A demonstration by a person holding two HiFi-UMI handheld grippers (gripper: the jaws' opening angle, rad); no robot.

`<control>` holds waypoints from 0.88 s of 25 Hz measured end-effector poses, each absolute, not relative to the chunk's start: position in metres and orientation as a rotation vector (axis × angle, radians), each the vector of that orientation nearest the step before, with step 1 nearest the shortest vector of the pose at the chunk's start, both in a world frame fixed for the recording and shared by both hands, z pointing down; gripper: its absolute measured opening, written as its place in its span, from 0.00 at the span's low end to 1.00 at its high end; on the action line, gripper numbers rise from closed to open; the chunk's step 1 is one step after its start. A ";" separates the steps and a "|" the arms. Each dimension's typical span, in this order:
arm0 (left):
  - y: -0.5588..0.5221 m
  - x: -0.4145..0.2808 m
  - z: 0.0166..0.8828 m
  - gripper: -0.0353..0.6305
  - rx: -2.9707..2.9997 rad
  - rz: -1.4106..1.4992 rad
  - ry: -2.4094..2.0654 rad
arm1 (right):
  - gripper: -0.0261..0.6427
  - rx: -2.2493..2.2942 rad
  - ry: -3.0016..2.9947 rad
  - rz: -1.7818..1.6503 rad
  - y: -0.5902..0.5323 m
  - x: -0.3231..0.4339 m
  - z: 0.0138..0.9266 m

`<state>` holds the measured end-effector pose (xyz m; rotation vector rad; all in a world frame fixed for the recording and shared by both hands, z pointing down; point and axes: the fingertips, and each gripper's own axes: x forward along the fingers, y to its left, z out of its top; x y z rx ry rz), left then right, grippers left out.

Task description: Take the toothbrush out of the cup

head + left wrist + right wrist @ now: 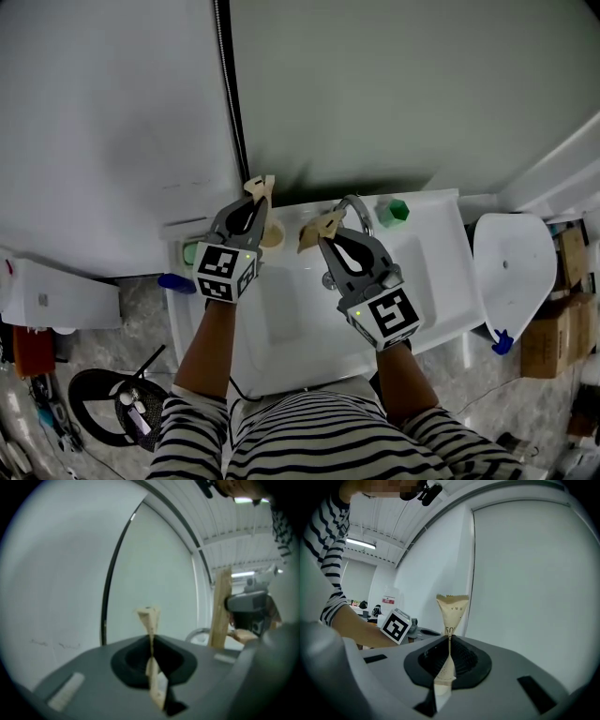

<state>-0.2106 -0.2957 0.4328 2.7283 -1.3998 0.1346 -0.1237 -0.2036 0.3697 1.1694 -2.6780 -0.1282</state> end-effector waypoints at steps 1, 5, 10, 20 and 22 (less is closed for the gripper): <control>-0.293 -0.211 0.425 0.07 2.737 0.115 -1.403 | 0.06 1.173 -2.678 -0.133 -0.202 -0.123 0.367; -0.277 -0.209 0.392 0.07 2.776 0.042 -1.413 | 0.06 1.186 -2.684 -0.156 -0.195 -0.119 0.357; -0.252 -0.203 0.353 0.07 2.827 -0.027 -1.415 | 0.06 1.210 -2.696 -0.192 -0.185 -0.113 0.344; -0.194 -0.177 0.308 0.07 2.902 -0.090 -1.362 | 0.06 1.256 -2.691 -0.258 -0.163 -0.097 0.318; -0.183 -0.174 0.301 0.07 2.913 -0.103 -1.354 | 0.06 1.265 -2.690 -0.270 -0.158 -0.094 0.314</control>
